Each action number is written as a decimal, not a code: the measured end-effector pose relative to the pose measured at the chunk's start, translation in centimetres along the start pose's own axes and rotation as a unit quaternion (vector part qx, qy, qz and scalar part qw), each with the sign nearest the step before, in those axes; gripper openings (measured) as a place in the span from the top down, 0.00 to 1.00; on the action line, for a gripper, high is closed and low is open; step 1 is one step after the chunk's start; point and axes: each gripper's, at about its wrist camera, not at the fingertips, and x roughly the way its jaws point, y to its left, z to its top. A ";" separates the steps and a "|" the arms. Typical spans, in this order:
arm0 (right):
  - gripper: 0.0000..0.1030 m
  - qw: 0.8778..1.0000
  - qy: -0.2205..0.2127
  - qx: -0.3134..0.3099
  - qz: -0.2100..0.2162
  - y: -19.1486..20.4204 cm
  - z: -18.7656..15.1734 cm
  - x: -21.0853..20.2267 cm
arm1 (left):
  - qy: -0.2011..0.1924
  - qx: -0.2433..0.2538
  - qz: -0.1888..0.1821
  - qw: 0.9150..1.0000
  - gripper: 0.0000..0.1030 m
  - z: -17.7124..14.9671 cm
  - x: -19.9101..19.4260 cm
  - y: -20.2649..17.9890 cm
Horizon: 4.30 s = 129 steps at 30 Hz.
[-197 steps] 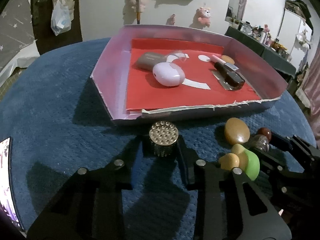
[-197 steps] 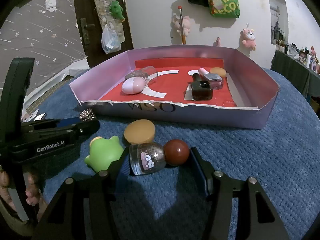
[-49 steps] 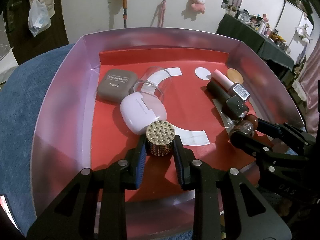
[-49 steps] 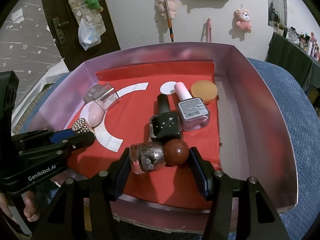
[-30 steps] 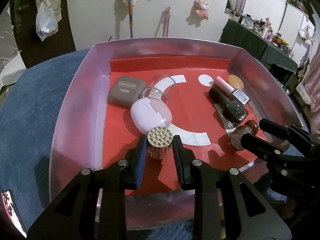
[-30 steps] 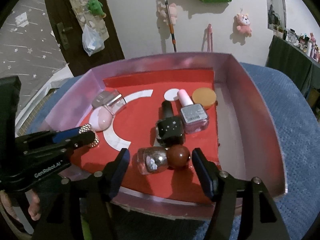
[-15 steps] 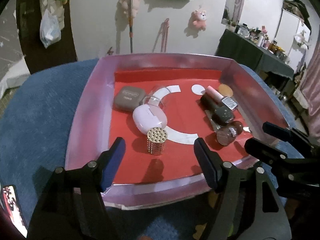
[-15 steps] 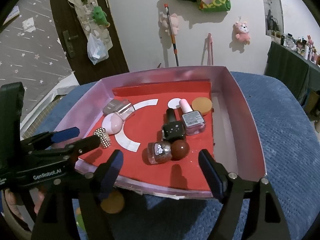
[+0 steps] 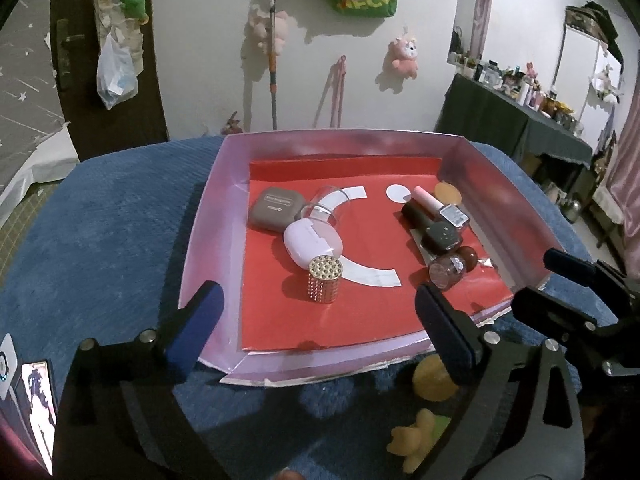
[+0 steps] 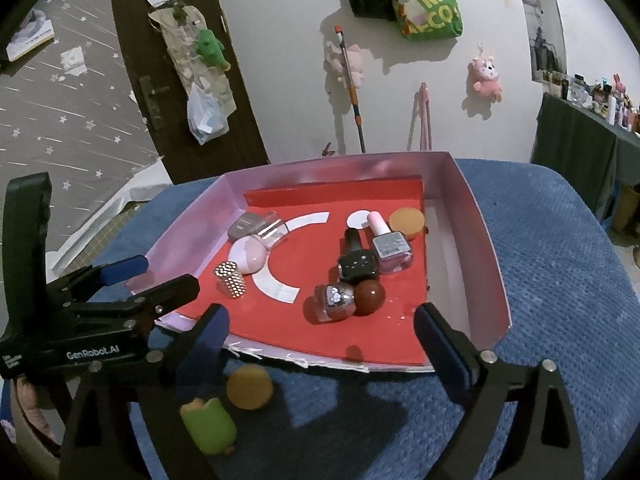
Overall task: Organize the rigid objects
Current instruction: 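Withdraw both tools from the box toward the frog and sponge, then grasp the green frog figure with the left tool while the right grasps the tan sponge, then carry the frog figure and tan sponge over the red box floor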
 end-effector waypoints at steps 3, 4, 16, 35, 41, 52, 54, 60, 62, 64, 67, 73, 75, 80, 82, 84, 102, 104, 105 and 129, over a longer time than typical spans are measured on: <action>0.01 1.000 -0.005 -0.003 0.003 0.3 -0.2 -0.5 | -0.002 0.000 0.002 1.000 0.05 -0.3 -0.4 -0.1; 0.01 1.000 -0.007 -0.005 0.003 0.4 -0.3 -0.7 | -0.002 -0.001 0.001 1.000 0.03 -0.4 -0.5 -0.1; 0.00 1.000 -0.021 -0.006 0.010 0.9 -1.4 -2.3 | -0.014 -0.009 0.001 1.000 0.00 -1.7 -2.2 0.3; 0.00 1.000 -0.017 -0.005 0.008 1.6 -4.6 -3.0 | -0.009 0.001 0.012 1.000 0.00 -5.3 -3.7 0.1; 0.00 1.000 -0.004 -0.002 0.005 1.6 -5.5 -2.6 | -0.001 0.000 0.010 1.000 0.00 -6.5 -3.8 0.3; 0.01 1.000 0.014 0.010 -0.004 1.0 -6.0 -1.4 | 0.018 0.019 -0.032 0.999 0.00 -8.5 -3.9 -1.4; 0.01 1.000 0.015 0.010 -0.007 0.8 -6.0 -1.2 | 0.019 0.029 -0.042 0.999 0.00 -8.7 -3.7 -2.2; 0.01 1.000 0.017 0.018 -0.017 0.0 -5.9 -1.0 | 0.038 0.054 -0.052 0.996 0.00 -9.2 -2.0 -4.7; 0.01 0.999 0.018 0.022 -0.021 -0.4 -6.0 -1.0 | 0.046 0.058 -0.049 0.996 0.00 -9.3 -1.2 -5.2; 0.01 0.999 0.019 0.024 -0.022 -0.6 -6.1 -1.0 | 0.053 0.055 -0.039 0.996 0.00 -9.4 -0.5 -5.1; 0.07 0.999 0.022 0.024 -0.022 -0.7 -6.1 -0.7 | 0.060 0.035 -0.036 0.997 0.00 -9.6 0.0 -3.8; 0.13 0.999 0.040 0.004 -0.004 0.7 -6.3 1.0 | 0.053 0.007 -0.010 0.999 0.00 -9.4 -0.1 -0.7; 0.15 0.999 0.045 -0.005 0.002 1.4 -6.2 1.6 | 0.053 0.001 -0.003 0.999 0.00 -9.4 -0.1 0.1; 0.23 0.998 0.056 -0.025 0.010 2.8 -6.2 3.0 | 0.050 -0.007 -0.004 0.999 0.00 -9.4 0.0 1.0; 0.27 0.998 0.063 -0.028 0.013 3.0 -6.2 3.4 | 0.045 0.003 0.002 0.999 0.00 -9.3 0.0 0.6; 0.30 0.997 0.067 -0.032 0.015 3.2 -6.3 3.6 | 0.041 0.012 0.006 0.999 0.00 -9.2 0.1 0.3; 0.61 0.994 0.086 -0.065 0.029 5.0 -6.2 4.6 | 0.032 0.046 -0.029 0.998 0.49 -9.2 -0.2 -1.4; 0.61 0.994 0.086 -0.063 0.031 4.9 -6.2 4.4 | 0.032 0.048 -0.028 0.998 0.49 -9.3 -0.2 -1.5; 0.61 0.994 0.085 -0.061 0.032 4.9 -6.2 4.2 | 0.032 0.047 -0.029 0.998 0.49 -9.3 -0.3 -1.4; 0.61 0.997 0.032 -0.035 0.056 3.7 -4.4 -0.9 | -0.011 0.050 -0.030 0.998 0.49 -7.3 -3.0 -1.9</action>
